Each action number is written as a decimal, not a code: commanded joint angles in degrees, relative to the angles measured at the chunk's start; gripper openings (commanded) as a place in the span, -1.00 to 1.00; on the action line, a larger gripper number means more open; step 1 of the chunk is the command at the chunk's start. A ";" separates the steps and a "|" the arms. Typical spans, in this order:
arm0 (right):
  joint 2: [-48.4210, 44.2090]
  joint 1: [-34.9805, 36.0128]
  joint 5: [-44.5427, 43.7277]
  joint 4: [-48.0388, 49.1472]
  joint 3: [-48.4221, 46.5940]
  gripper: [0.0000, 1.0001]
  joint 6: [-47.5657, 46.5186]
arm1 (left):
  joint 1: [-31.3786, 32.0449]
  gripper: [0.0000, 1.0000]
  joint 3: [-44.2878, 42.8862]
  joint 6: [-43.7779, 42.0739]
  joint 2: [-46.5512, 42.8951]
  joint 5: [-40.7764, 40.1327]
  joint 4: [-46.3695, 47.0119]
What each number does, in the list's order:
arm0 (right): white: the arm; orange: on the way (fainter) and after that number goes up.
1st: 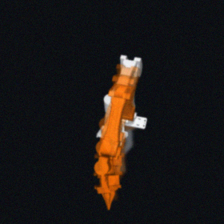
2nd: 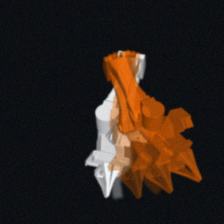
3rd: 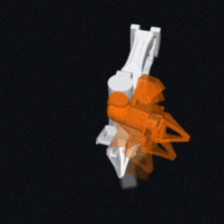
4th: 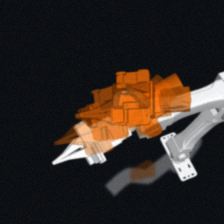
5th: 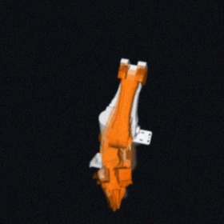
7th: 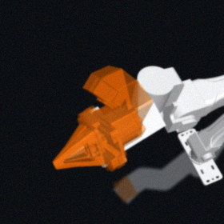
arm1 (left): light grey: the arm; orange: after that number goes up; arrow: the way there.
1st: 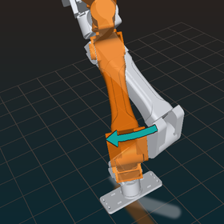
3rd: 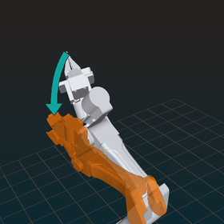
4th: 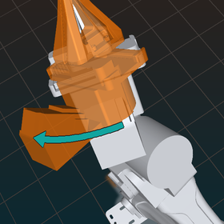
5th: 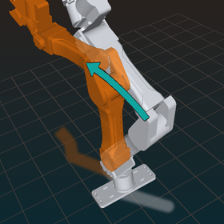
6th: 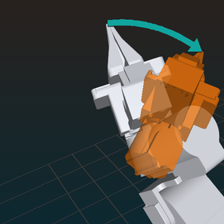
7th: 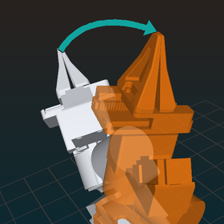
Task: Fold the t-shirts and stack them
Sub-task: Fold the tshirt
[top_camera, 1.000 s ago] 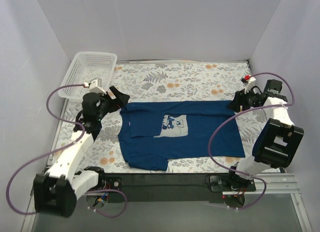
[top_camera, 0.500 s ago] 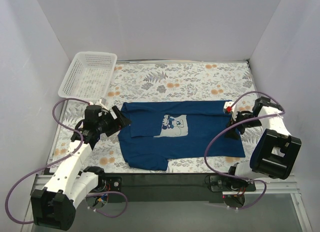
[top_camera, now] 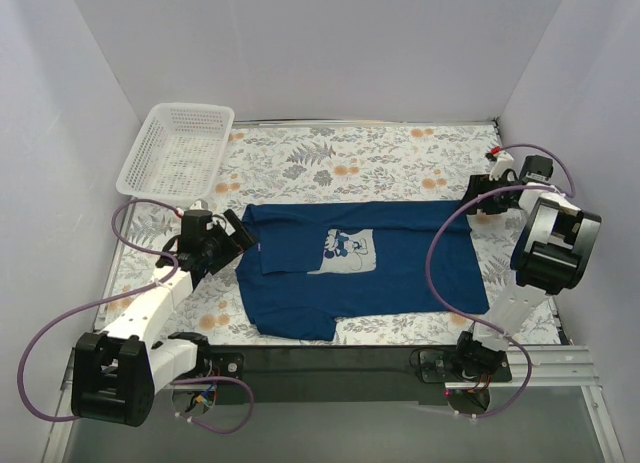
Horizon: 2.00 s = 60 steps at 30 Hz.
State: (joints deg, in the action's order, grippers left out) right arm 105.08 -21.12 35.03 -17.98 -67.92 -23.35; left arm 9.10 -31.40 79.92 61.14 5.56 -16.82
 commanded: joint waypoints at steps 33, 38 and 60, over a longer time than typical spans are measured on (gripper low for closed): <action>17.69 2.32 2.85 -4.96 -22.77 -0.97 4.98 | -0.49 0.82 2.66 -1.17 -8.59 -1.07 1.44; 23.58 2.58 2.77 -4.35 -32.35 -0.97 7.53 | -0.58 0.82 1.16 -1.96 -5.35 -1.78 2.14; 7.19 4.16 -1.46 -3.03 -25.61 0.29 -0.46 | -0.23 0.32 -1.90 4.38 18.28 2.27 18.75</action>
State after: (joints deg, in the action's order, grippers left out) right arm 119.96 -16.95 32.75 -22.48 -97.10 -19.66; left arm 8.80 -28.45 85.71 74.26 11.68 -3.16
